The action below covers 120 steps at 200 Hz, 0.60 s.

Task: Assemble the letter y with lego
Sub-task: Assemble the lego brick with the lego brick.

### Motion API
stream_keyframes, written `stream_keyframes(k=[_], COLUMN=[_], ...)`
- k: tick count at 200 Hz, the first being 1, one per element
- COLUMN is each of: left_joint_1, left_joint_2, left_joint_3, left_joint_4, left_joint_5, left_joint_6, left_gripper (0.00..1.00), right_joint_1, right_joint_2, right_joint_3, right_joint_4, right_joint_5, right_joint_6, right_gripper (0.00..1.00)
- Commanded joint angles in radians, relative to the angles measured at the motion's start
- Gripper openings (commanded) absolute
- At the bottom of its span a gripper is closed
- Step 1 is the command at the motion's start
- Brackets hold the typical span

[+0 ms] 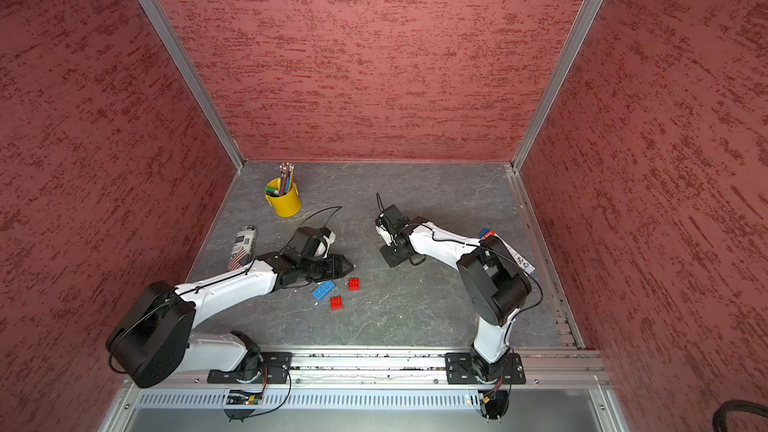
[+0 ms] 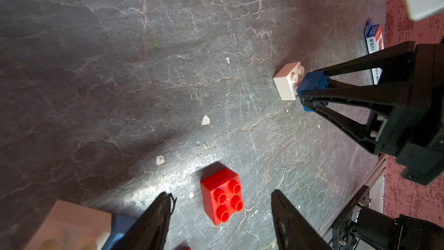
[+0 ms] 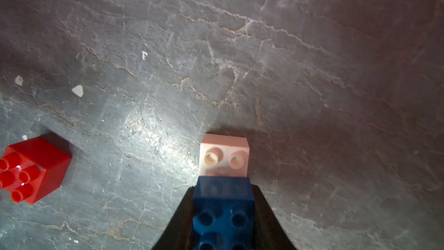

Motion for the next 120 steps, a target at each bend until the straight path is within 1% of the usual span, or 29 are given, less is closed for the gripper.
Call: stream_keyframes(k=[1, 36, 78, 120], left_joint_1=[0.006, 0.006, 0.006, 0.006], left_joint_2=[0.002, -0.008, -0.021, -0.022], left_joint_3=[-0.010, -0.017, -0.031, -0.036], left_joint_4=[0.021, 0.022, 0.026, 0.034], left_joint_5=[0.003, 0.001, -0.001, 0.000], left_joint_6=[0.015, 0.015, 0.012, 0.012], left_gripper=[0.68, 0.68, 0.68, 0.68], right_joint_1=[0.016, 0.032, 0.041, 0.041], right_joint_2=[0.032, 0.047, 0.050, 0.060], right_joint_3=[0.014, 0.021, 0.025, 0.017], right_joint_4=[-0.046, -0.056, -0.086, -0.093], right_joint_5=[0.040, 0.071, 0.142, 0.125], right_joint_6=[-0.001, 0.013, 0.048, 0.082], right_gripper=[0.26, 0.27, 0.28, 0.27])
